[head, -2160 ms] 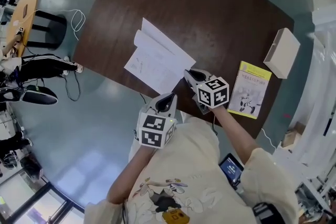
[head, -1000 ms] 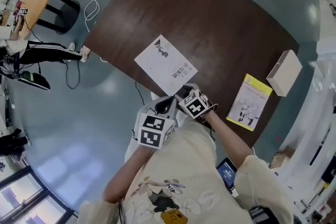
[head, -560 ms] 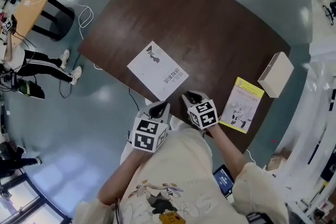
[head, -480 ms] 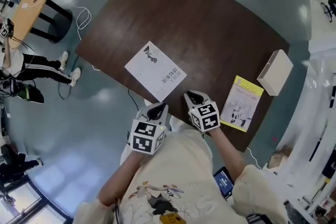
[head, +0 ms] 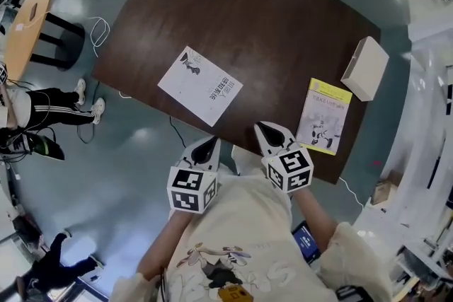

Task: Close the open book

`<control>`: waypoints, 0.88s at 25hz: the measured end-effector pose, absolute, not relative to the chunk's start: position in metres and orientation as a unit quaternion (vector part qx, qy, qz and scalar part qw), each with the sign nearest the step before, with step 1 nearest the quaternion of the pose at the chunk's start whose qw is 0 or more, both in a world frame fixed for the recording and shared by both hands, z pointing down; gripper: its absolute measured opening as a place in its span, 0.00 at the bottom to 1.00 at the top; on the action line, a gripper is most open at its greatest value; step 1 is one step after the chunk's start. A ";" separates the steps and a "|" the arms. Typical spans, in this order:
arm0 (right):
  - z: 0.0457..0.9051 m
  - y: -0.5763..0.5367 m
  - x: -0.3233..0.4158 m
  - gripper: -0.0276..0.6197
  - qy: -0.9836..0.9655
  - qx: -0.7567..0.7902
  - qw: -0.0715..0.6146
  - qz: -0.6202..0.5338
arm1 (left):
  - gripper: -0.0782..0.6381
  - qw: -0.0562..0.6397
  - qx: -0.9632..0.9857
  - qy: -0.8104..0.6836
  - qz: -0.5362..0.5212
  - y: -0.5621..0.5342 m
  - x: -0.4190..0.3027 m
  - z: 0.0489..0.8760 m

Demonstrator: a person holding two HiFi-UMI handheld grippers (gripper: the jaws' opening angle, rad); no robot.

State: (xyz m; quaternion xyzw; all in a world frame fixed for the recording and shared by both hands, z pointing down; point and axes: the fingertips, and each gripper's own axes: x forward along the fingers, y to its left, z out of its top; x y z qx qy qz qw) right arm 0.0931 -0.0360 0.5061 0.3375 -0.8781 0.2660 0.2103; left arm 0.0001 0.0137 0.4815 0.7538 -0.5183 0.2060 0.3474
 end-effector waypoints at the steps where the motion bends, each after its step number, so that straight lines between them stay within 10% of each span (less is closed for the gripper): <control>1: 0.500 -0.030 0.090 0.05 -0.879 0.338 0.208 0.262 | 0.12 0.346 0.756 -0.519 0.201 0.017 -0.001 0.478; 22: 0.431 0.189 0.019 0.05 -0.873 0.384 0.180 0.242 | 0.12 0.323 0.780 -0.517 0.141 0.224 -0.060 0.436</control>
